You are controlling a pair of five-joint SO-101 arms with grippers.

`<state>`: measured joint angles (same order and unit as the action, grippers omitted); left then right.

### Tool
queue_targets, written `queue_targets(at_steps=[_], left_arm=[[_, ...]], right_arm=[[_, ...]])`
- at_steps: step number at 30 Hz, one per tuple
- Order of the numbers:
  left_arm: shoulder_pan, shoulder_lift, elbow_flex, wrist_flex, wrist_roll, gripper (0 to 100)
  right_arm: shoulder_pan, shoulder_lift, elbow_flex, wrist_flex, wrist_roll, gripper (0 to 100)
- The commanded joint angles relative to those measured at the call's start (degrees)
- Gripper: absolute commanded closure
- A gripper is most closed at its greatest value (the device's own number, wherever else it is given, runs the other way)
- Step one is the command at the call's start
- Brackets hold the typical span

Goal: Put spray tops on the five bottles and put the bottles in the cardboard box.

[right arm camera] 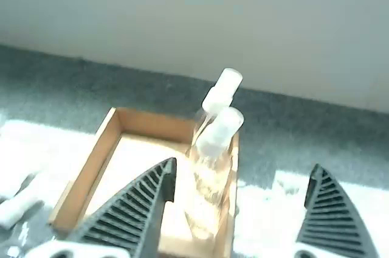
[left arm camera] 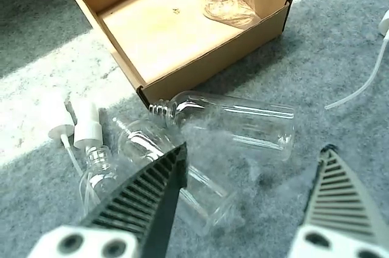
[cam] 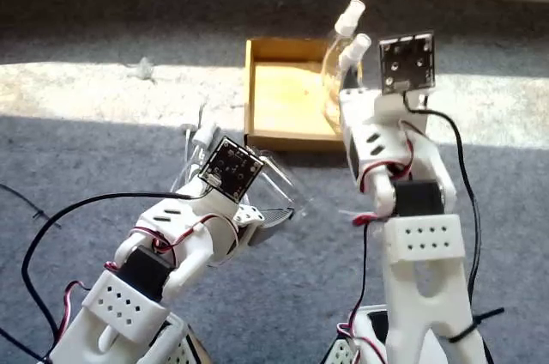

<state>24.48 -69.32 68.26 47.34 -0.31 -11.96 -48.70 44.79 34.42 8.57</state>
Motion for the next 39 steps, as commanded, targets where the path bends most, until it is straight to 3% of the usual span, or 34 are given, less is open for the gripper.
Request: queue_targets(at_steps=[1, 4, 7, 11, 16, 20, 27, 39], left_arm=[[-8.57, -0.13, -2.86, -0.97, -0.18, 70], [-19.21, 0.22, -5.23, -1.85, 0.0, 70], [-28.62, 0.31, -4.44, -6.86, 4.66, 70], [-33.98, 0.31, -2.51, -11.6, 8.7, 70], [-35.03, 0.31, -2.51, -11.6, 8.88, 70], [-34.86, 0.31, -2.42, -11.6, 8.88, 70], [-32.84, 0.22, -1.98, -11.52, 8.88, 70], [-32.66, -0.04, -1.54, -11.6, 8.88, 70]], right_arm=[[-8.48, -9.63, 7.96, 6.02, 0.62, 70.4], [-14.46, -10.07, 9.98, 5.58, 0.44, 70.5], [-18.24, -2.95, 4.7, 6.9, 0.44, 70.6], [-21.76, 16.04, -8.31, 12.53, 0.62, 70.6], [-22.64, 38.29, -24.66, 19.12, 0.7, 70.4], [-22.73, 46.9, -33.71, 20.97, 1.14, 70.3], [-23.16, 49.8, -34.95, 22.99, 4.84, 70.3], [-21.93, 51.38, -35.03, 24.22, 4.4, 70.3]])
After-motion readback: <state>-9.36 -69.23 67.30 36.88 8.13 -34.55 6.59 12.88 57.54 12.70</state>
